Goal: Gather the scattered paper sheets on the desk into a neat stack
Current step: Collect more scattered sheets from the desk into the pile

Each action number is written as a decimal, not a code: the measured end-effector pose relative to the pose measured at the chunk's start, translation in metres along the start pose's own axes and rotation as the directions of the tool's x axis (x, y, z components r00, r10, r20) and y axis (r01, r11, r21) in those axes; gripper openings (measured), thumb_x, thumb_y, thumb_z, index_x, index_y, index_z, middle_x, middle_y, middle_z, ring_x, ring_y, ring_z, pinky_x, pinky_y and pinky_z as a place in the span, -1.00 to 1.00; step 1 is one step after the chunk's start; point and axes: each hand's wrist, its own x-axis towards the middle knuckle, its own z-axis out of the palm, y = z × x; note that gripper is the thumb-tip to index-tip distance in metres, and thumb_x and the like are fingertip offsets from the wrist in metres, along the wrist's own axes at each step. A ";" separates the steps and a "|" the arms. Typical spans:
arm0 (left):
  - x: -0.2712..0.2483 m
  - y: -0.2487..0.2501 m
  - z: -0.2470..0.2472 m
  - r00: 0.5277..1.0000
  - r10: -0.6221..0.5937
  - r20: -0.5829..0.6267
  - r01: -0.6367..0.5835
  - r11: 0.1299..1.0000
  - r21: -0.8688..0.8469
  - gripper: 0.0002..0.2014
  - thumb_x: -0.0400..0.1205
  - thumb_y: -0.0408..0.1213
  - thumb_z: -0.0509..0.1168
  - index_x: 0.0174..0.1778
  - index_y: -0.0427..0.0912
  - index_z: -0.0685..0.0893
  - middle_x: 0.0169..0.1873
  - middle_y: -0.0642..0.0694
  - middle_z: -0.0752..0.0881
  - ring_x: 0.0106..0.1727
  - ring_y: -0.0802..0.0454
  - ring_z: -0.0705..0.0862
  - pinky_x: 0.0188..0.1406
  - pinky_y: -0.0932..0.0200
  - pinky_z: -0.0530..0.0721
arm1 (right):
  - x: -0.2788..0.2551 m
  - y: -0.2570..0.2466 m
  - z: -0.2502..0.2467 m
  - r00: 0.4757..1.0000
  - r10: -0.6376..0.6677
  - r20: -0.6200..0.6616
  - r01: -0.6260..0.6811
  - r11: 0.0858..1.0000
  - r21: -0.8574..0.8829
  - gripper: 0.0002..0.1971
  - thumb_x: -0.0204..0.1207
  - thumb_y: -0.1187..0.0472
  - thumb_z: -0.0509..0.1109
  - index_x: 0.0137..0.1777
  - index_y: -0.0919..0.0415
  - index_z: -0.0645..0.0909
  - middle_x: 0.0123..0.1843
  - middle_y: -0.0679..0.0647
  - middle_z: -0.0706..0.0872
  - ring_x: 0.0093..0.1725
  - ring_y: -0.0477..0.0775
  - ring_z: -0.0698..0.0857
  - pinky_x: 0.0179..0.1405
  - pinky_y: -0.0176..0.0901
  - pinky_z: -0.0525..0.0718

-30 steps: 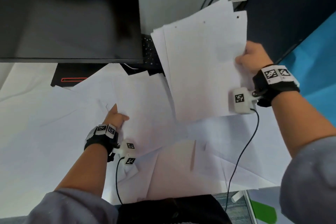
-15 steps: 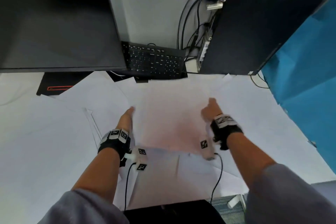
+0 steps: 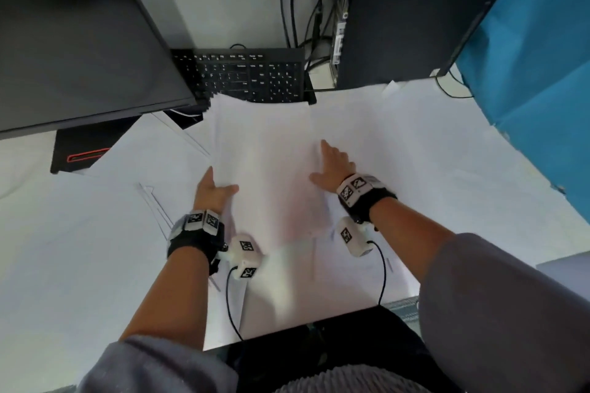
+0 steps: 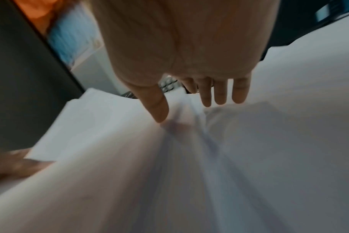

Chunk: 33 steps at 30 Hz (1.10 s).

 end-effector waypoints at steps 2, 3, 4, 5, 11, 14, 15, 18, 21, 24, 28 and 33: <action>-0.001 0.013 -0.008 1.000 0.028 -0.002 -0.028 0.996 -0.084 -0.44 0.48 -0.68 0.32 0.41 -0.26 0.53 0.23 -0.26 0.67 0.18 -0.18 0.65 0.30 -0.12 0.58 | 0.002 0.019 -0.018 0.996 0.032 -0.082 -0.030 0.999 0.020 -0.18 0.53 0.06 0.37 0.67 0.14 -0.02 0.62 0.19 0.18 0.57 0.26 0.22 0.49 0.15 0.27; -0.001 0.019 -0.011 0.999 0.045 -0.012 -0.046 0.992 -0.116 -0.44 0.48 -0.67 0.32 0.41 -0.26 0.54 0.22 -0.27 0.68 0.18 -0.19 0.66 0.28 -0.12 0.59 | 0.003 0.033 -0.029 0.991 0.063 -0.114 -0.062 0.998 0.016 -0.20 0.50 0.07 0.40 0.65 0.13 0.05 0.59 0.20 0.23 0.55 0.27 0.25 0.46 0.15 0.31; 0.001 0.025 -0.014 0.998 0.055 -0.031 -0.059 0.989 -0.134 -0.45 0.48 -0.66 0.32 0.41 -0.24 0.54 0.20 -0.26 0.69 0.17 -0.19 0.66 0.25 -0.09 0.60 | 0.003 0.047 -0.041 0.983 0.111 -0.147 -0.112 0.994 0.006 -0.20 0.47 0.07 0.44 0.62 0.12 0.10 0.57 0.21 0.26 0.53 0.28 0.26 0.43 0.17 0.34; 0.002 0.030 -0.013 0.997 0.056 -0.045 -0.061 0.989 -0.134 -0.47 0.50 -0.63 0.32 0.40 -0.22 0.56 0.17 -0.23 0.69 0.16 -0.18 0.67 0.23 -0.07 0.60 | 0.004 0.064 -0.053 0.961 0.207 -0.181 -0.210 0.978 0.005 -0.18 0.45 0.05 0.47 0.61 0.13 0.11 0.57 0.23 0.24 0.55 0.29 0.24 0.43 0.20 0.34; 0.007 0.038 0.018 0.999 0.029 -0.029 -0.032 0.994 -0.102 -0.53 0.50 -0.58 0.36 0.33 -0.19 0.58 0.20 -0.21 0.70 0.16 -0.18 0.68 0.24 -0.12 0.61 | -0.002 0.181 -0.084 0.729 0.685 -0.008 -0.649 0.693 0.314 0.04 0.13 0.03 0.58 0.64 0.04 0.16 0.65 0.18 0.20 0.58 0.28 0.29 0.49 0.25 0.38; 0.004 0.028 0.039 0.997 0.035 -0.068 -0.030 0.996 0.078 -0.62 0.52 -0.61 0.29 0.26 -0.29 0.57 0.05 -0.28 0.69 0.02 -0.14 0.65 0.03 0.05 0.59 | -0.006 0.191 -0.076 0.784 0.620 -0.028 -0.588 0.756 0.286 -0.27 0.35 0.30 0.49 0.50 -0.16 0.39 0.59 0.20 0.34 0.50 0.30 0.44 0.45 0.24 0.47; 0.004 0.024 0.045 0.996 0.043 -0.078 -0.033 0.991 0.133 -0.64 0.51 -0.61 0.28 0.23 -0.31 0.56 0.04 -0.31 0.69 0.03 -0.17 0.66 0.02 0.03 0.59 | -0.011 0.184 -0.077 0.806 0.590 -0.042 -0.558 0.783 0.276 -0.39 0.43 0.36 0.42 0.42 -0.19 0.49 0.56 0.19 0.39 0.44 0.30 0.51 0.42 0.21 0.52; 0.008 0.016 0.053 0.991 0.046 -0.128 -0.013 0.969 0.248 -0.61 0.48 -0.59 0.34 0.24 -0.37 0.52 0.12 -0.38 0.68 0.13 -0.28 0.67 0.12 -0.06 0.60 | -0.017 0.167 -0.081 0.846 0.533 -0.032 -0.466 0.767 0.441 -0.62 0.56 0.28 0.32 0.25 -0.21 0.63 0.52 0.11 0.47 0.36 0.22 0.60 0.22 0.01 0.67; 0.008 0.015 0.056 0.986 0.077 -0.149 -0.021 0.938 0.346 -0.58 0.48 -0.55 0.37 0.26 -0.37 0.52 0.17 -0.38 0.67 0.20 -0.33 0.64 0.09 -0.04 0.57 | -0.019 0.160 -0.078 0.850 0.527 0.006 -0.457 0.732 0.505 -0.57 0.62 0.26 0.26 0.45 -0.11 0.51 0.59 0.01 0.35 0.48 0.19 0.49 0.41 -0.04 0.54; 0.006 0.013 0.056 0.986 0.082 -0.147 -0.022 0.928 0.372 -0.56 0.49 -0.53 0.36 0.31 -0.34 0.50 0.21 -0.38 0.65 0.23 -0.33 0.62 0.12 -0.05 0.56 | -0.015 0.146 -0.080 0.811 0.584 -0.032 -0.450 0.658 0.604 -0.65 0.54 0.19 0.38 0.33 0.08 0.61 0.46 0.12 0.53 0.42 0.24 0.53 0.39 -0.03 0.53; 0.003 0.011 0.054 0.987 0.083 -0.141 -0.023 0.923 0.384 -0.53 0.51 -0.54 0.35 0.35 -0.35 0.48 0.25 -0.39 0.63 0.27 -0.34 0.60 0.15 -0.06 0.54 | -0.003 0.135 -0.095 0.783 0.616 -0.081 -0.417 0.618 0.667 -0.52 0.43 0.11 0.44 0.32 0.29 0.55 0.35 0.21 0.63 0.37 0.26 0.57 0.30 -0.04 0.54; -0.001 0.016 0.047 0.988 0.090 -0.125 -0.038 0.929 0.368 -0.57 0.51 -0.57 0.32 0.32 -0.38 0.50 0.22 -0.39 0.64 0.26 -0.33 0.61 0.08 -0.02 0.52 | 0.000 0.154 -0.116 0.705 0.667 -0.241 -0.346 0.620 0.704 -0.65 0.62 0.25 0.16 0.34 0.33 0.57 0.35 0.28 0.64 0.33 0.27 0.62 0.18 -0.09 0.56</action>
